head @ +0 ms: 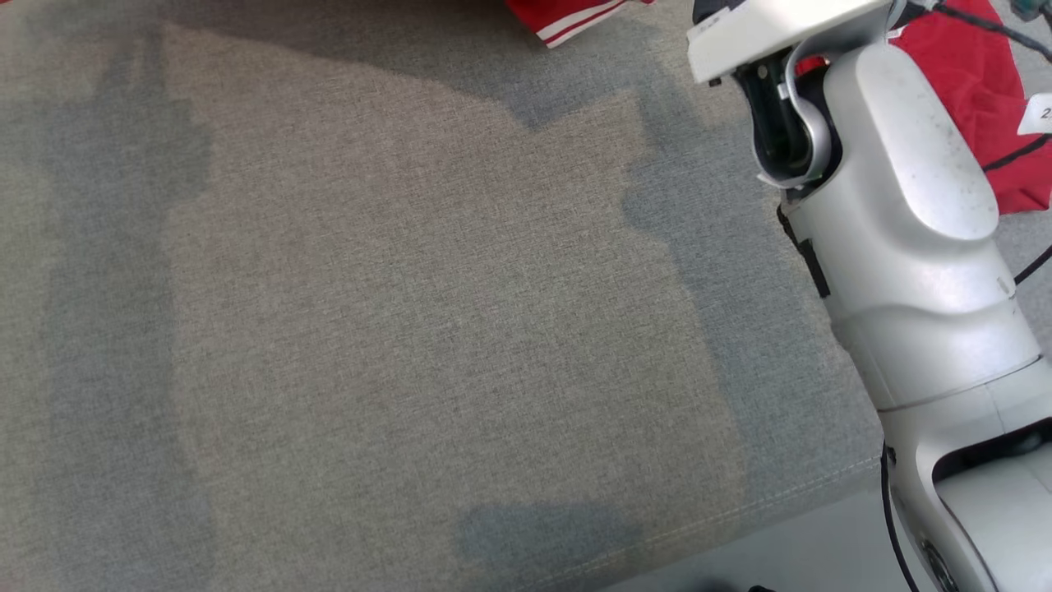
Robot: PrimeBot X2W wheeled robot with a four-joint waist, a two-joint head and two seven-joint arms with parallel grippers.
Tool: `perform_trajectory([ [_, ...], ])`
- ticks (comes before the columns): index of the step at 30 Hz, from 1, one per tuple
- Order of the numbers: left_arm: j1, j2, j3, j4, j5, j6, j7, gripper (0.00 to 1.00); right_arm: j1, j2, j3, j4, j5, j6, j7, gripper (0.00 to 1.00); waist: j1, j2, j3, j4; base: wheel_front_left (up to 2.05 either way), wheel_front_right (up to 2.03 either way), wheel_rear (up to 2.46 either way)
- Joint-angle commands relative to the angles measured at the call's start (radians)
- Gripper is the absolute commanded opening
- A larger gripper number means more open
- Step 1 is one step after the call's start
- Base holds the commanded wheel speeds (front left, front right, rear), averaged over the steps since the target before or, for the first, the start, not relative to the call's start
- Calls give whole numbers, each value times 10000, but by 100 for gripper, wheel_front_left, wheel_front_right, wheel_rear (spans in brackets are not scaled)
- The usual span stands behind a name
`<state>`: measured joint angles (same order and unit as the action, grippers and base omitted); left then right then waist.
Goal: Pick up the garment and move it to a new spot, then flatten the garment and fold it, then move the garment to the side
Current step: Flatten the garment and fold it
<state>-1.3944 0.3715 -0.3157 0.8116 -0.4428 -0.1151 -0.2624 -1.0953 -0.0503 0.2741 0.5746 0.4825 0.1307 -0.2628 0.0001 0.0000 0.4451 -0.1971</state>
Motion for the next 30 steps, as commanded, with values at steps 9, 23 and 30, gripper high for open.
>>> perform_trajectory([
  [9, 1786, 262, 619, 285, -805, -149, -23, 0, 1270, -479, 521, -475, 304, 1, -33, 0, -1, 0, -100, 343, 0, 0, 0],
  [23, 5776, -699, 1933, -2529, -2022, -155, -24, 0, 3792, -1571, -371, -2383, 511, 1, -33, 0, -1, 0, -1098, 1079, 0, 0, 0],
  [30, 9359, -1285, 2093, -4391, -2557, -155, -23, 0, 6597, -1962, -595, -3543, 666, 1, -32, 0, -1, 0, -2005, 1496, 0, 0, 0],
])
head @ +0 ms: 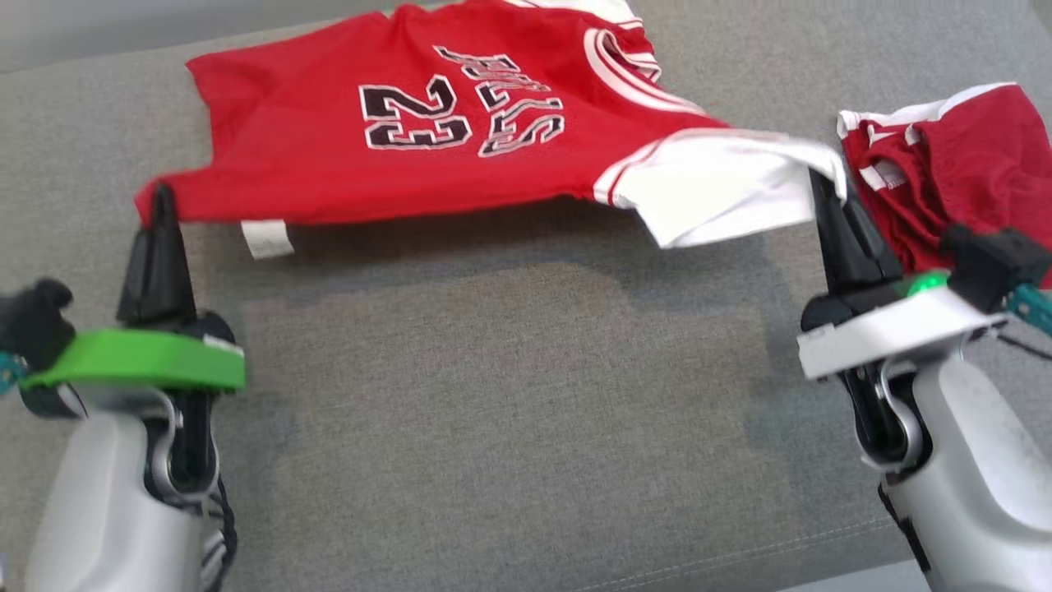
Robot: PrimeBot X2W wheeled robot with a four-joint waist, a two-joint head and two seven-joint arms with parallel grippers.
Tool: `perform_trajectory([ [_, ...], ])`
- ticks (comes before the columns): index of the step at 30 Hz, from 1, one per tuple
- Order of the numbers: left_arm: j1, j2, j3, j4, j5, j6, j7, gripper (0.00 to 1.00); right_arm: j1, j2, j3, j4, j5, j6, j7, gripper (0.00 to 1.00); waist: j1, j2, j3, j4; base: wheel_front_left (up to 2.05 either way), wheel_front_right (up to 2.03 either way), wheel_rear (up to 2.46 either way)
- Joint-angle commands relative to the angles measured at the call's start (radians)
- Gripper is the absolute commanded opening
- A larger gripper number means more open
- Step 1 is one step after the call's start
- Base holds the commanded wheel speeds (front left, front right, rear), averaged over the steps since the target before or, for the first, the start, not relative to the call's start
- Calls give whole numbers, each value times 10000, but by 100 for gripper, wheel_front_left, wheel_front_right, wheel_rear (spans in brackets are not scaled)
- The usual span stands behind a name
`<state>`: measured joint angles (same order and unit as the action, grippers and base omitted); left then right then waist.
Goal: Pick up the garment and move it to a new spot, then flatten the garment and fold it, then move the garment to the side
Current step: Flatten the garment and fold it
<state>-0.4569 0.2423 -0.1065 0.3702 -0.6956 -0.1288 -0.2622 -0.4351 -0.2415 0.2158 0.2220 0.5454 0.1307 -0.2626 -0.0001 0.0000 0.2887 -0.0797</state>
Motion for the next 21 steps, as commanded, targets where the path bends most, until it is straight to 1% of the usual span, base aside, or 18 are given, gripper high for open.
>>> perform_trajectory([
  [1, 455, -21, 54, -180, -99, -19, -24, 0, 393, -23, -106, -160, 86, 1, -34, 0, 1, 0, -553, 347, 0, 0, 0],
  [2, 1293, -208, 327, -616, -294, -19, -26, 0, 1138, 23, -266, -446, 65, 1, -32, 0, 1, 0, -739, 377, 0, 0, 0],
  [3, 1695, -288, 375, -793, -324, -18, -26, 0, 1469, 68, -323, -575, 85, 1, -19, 0, 1, 0, -832, 389, 0, 0, 0],
  [5, 2447, -453, 557, -1133, -352, 121, -26, 0, 2061, 143, -527, -821, 64, 1, 3, 0, 1, 0, -990, 412, 0, 0, 0],
  [10, 3891, -913, 793, -1385, -334, 393, -26, 0, 3229, 438, -774, -1257, -276, 1, 86, 0, 1, 0, -1326, 440, 0, 0, 0],
  [16, 4657, -1421, 789, -1031, -191, 370, -26, 0, 4346, 870, -964, -1303, -536, 1, 88, 0, 1, 0, -1717, 557, 0, 0, 0],
  [21, 4997, -1593, 730, -684, 13, 291, -26, 0, 5176, 1180, -1232, -1347, -635, 1, 50, 0, 1, 0, -2008, 591, 0, 0, 0],
])
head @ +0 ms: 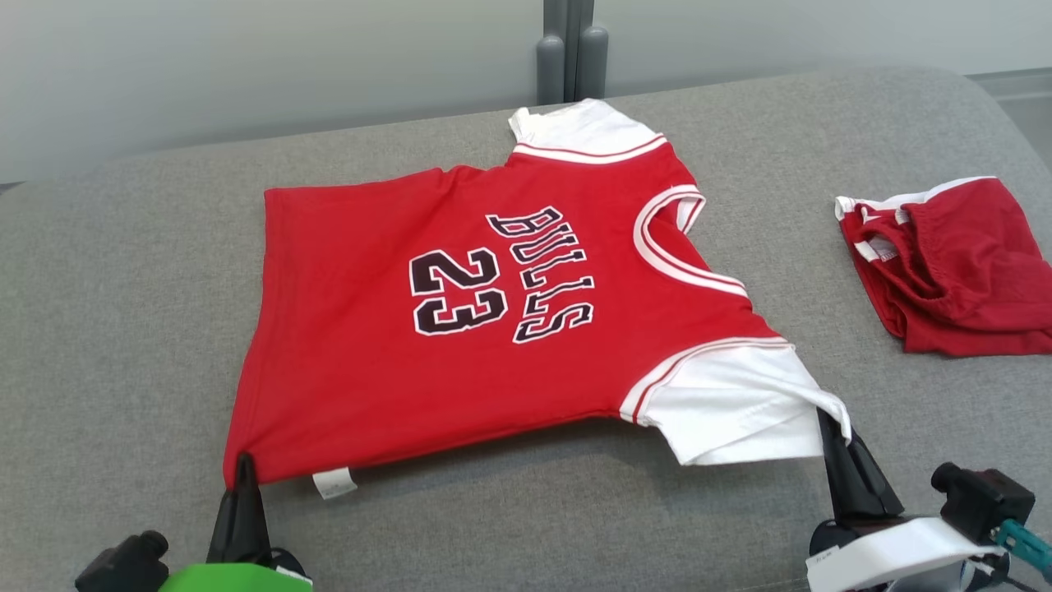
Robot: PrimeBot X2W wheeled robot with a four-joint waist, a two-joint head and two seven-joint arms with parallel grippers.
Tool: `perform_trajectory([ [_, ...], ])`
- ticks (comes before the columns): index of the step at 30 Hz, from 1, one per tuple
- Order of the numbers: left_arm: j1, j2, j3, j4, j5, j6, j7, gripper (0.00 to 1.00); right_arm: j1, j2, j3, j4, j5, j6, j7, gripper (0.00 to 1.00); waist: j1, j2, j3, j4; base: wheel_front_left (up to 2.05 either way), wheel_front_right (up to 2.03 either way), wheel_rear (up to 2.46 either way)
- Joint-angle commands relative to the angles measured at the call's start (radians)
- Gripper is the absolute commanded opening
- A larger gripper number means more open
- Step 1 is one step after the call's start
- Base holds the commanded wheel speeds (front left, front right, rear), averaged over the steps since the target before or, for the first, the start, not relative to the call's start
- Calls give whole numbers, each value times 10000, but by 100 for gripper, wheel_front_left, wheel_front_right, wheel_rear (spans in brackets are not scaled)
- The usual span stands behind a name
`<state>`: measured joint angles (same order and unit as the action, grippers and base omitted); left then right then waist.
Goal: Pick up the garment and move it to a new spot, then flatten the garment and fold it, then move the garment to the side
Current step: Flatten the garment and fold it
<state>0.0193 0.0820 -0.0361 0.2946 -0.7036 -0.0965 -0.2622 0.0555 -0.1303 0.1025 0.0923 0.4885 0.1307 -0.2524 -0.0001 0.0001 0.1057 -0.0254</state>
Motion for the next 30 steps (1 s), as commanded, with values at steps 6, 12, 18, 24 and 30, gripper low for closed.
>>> perform_trajectory([
  [6, 650, -120, 164, 200, 323, -90, -26, 0, 1144, 271, -273, -304, -96, 1, -15, 0, 1, -1, -422, 21, 0, 0, 0],
  [12, 984, -177, 165, 140, 426, -170, -27, 0, 1638, 390, -314, -537, -133, 1, 120, 0, 1, -1, -670, -58, 0, 0, 0],
  [18, 1241, -202, 53, 158, 371, -218, -27, 0, 1833, 477, -258, -578, -131, 1, 293, 0, 1, -1, -846, -68, 0, 0, 0],
  [24, 902, -242, -141, 594, -138, -259, 13, 0, 1594, 490, -234, -62, -123, 1, 362, 0, 1, -1, -1013, 34, 0, 0, 0],
  [30, 438, -258, -212, 1113, -607, -288, 10, 0, 1275, 513, -261, 735, -173, 1, 281, 0, 1, -1, -1104, 121, 0, 0, 0],
])
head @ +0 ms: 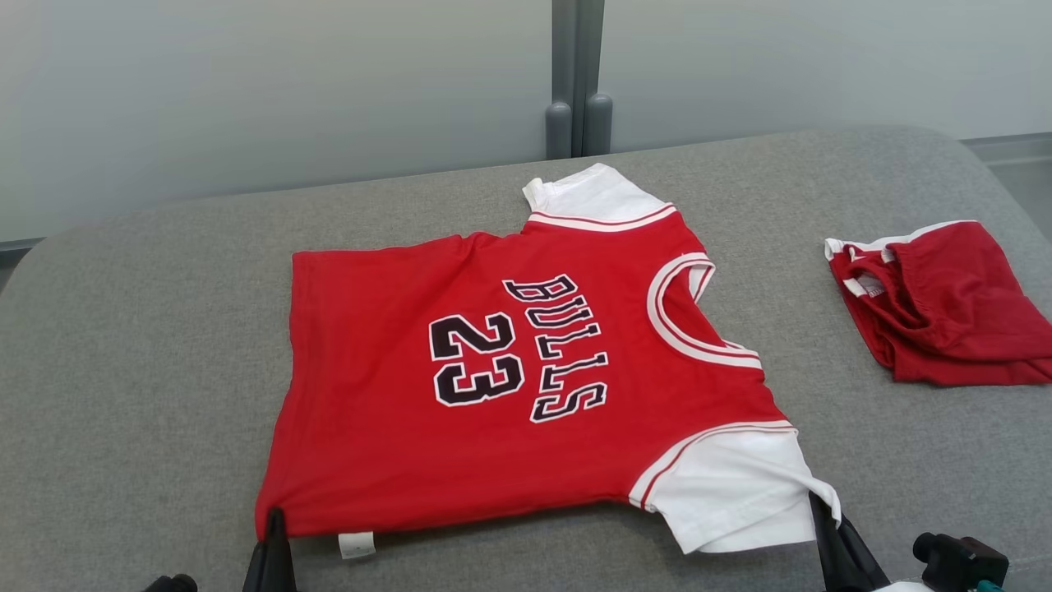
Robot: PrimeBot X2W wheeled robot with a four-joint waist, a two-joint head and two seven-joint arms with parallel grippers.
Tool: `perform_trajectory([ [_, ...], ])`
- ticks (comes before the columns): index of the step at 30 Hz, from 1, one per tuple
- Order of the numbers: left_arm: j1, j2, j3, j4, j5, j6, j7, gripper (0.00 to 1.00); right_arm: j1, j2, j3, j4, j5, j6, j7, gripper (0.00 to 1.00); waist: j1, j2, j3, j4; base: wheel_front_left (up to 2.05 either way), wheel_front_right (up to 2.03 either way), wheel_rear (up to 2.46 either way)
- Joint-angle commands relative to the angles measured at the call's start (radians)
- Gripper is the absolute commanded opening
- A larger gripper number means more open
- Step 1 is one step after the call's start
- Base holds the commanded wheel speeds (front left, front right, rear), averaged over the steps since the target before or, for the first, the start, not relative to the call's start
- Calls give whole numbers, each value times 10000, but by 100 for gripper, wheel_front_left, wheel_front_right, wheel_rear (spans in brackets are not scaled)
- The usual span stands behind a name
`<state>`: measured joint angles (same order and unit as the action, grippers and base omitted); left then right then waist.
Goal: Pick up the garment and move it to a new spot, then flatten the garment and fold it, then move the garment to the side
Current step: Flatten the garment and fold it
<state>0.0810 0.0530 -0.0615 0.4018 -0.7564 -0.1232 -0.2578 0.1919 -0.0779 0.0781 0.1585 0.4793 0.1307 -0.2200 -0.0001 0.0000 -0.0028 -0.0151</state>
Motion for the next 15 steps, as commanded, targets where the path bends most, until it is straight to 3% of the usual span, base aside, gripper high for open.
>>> perform_trajectory([
  [1, -249, 28, 34, 107, -147, -30, -35, 0, -145, -7, -13, 192, -89, 1, -69, 0, 1, 0, -33, 27, 0, 0, 0],
  [15, -1443, 11, -524, 1097, -417, -71, -55, 0, -1144, -10, 34, 1024, 65, 1, -294, 0, 1, 0, 25, 28, 0, 0, 0],
])
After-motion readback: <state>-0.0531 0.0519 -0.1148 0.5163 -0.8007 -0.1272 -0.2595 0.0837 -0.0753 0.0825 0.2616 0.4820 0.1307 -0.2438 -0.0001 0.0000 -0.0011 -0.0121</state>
